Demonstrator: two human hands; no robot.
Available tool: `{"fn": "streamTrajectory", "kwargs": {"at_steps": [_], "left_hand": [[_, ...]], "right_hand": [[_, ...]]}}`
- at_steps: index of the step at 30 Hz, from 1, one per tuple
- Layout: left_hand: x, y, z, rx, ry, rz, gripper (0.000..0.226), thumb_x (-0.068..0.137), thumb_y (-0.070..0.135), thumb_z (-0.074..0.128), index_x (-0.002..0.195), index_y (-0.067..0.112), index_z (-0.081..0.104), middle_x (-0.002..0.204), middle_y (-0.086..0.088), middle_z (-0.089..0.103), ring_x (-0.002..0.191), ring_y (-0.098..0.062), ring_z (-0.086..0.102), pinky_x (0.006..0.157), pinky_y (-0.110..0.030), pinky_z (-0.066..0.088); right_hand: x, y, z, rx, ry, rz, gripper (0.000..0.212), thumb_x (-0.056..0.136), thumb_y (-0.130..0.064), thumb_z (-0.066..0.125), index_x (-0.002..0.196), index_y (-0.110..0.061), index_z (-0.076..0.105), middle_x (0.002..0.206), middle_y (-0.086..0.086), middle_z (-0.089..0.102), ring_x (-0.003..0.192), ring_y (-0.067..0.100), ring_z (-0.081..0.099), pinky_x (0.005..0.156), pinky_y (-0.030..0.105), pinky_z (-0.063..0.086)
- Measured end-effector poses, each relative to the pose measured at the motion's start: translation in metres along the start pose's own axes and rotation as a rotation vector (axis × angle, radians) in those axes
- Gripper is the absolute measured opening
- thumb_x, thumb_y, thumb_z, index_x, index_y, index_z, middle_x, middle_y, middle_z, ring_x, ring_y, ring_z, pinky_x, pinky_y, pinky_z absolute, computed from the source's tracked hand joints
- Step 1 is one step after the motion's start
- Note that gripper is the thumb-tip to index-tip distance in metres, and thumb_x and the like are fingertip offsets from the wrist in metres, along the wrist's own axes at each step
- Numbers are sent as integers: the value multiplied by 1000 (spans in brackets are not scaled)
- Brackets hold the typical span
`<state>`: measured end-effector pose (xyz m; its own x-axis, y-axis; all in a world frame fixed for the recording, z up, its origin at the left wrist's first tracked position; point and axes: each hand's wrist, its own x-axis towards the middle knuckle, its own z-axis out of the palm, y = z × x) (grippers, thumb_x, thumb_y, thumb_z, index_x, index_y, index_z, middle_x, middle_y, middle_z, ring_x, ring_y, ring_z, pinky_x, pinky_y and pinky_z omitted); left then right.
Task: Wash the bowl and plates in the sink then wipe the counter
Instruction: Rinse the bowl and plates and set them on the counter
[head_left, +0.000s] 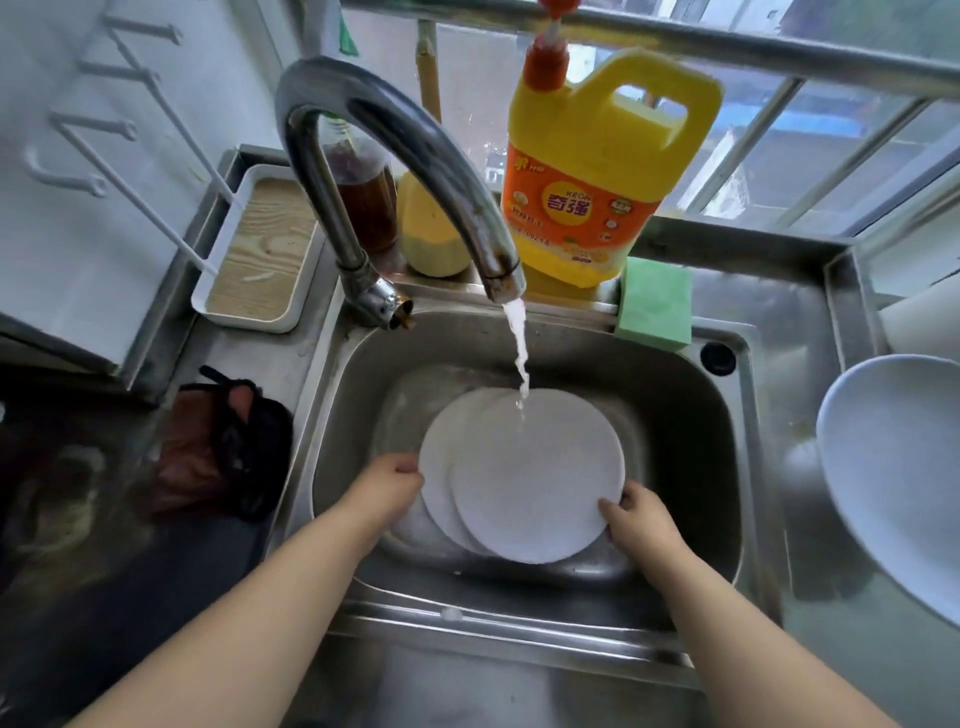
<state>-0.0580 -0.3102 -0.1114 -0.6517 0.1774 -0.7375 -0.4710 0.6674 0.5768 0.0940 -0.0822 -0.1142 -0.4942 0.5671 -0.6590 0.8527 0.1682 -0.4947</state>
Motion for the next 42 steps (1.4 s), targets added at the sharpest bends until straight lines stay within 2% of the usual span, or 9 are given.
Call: {"fn": "streamTrajectory", "kwargs": {"at_steps": [3,6,11,14,18,22,27,31,42], "left_hand": [[-9,2,-2,17,13,25,23,89,2,52,110,4,62,94,-16,65,84,-25,59,68,-28,45],[-18,4,-4,3,9,33,27,90,4,53,117,5,57,90,-13,61,64,-16,53,54,-21,40],[-32,12,-9,-14,12,66,27,91,3,52,117,6,57,89,-9,60,69,-17,55,63,-26,44],[-41,16,-15,-44,15,69,27,90,4,54,117,5,57,102,-12,62,91,-26,60,83,-34,49],[-49,16,-28,-44,57,86,37,89,5,58,125,3,52,118,-19,61,109,-34,59,91,-40,47],[-61,24,-37,-198,45,144,45,91,8,55,135,7,43,114,-8,58,96,-20,59,76,-32,48],[-85,45,-53,-397,4,326,18,96,16,53,112,22,58,112,-2,68,102,-15,64,87,-30,52],[-102,58,-69,-265,178,437,19,94,13,55,93,32,60,97,4,70,96,-14,65,86,-33,51],[-124,56,-80,-169,194,290,17,90,6,54,93,17,66,87,-3,73,87,-21,68,76,-35,56]], "right_hand": [[-16,-4,-14,-10,75,-64,18,93,-13,53,111,-10,55,91,1,58,79,16,56,61,25,42],[-33,-9,-28,-99,165,-185,7,95,-17,51,100,-13,54,81,-1,60,68,10,55,53,23,40],[-56,-33,-39,-281,321,-454,9,96,-15,47,91,-8,49,71,11,61,62,33,55,54,33,30],[-63,-47,-38,-202,317,-514,11,97,-17,47,87,-14,45,66,2,56,57,26,51,50,32,29],[-63,-58,-33,186,200,-451,17,95,-11,51,83,-23,50,69,-3,58,62,14,53,54,21,40],[-58,-63,-20,534,36,-355,17,96,-12,52,109,-22,57,89,3,64,75,19,56,66,30,49],[-53,-73,-3,729,-154,-249,29,94,-16,54,124,-16,52,101,8,62,79,24,53,73,35,49],[-50,-83,18,870,-325,-135,26,95,-14,52,121,-14,55,105,9,62,87,28,54,80,37,48],[-55,-72,6,662,-400,37,22,94,-26,56,110,-10,60,108,13,66,102,31,64,87,42,55]]}}
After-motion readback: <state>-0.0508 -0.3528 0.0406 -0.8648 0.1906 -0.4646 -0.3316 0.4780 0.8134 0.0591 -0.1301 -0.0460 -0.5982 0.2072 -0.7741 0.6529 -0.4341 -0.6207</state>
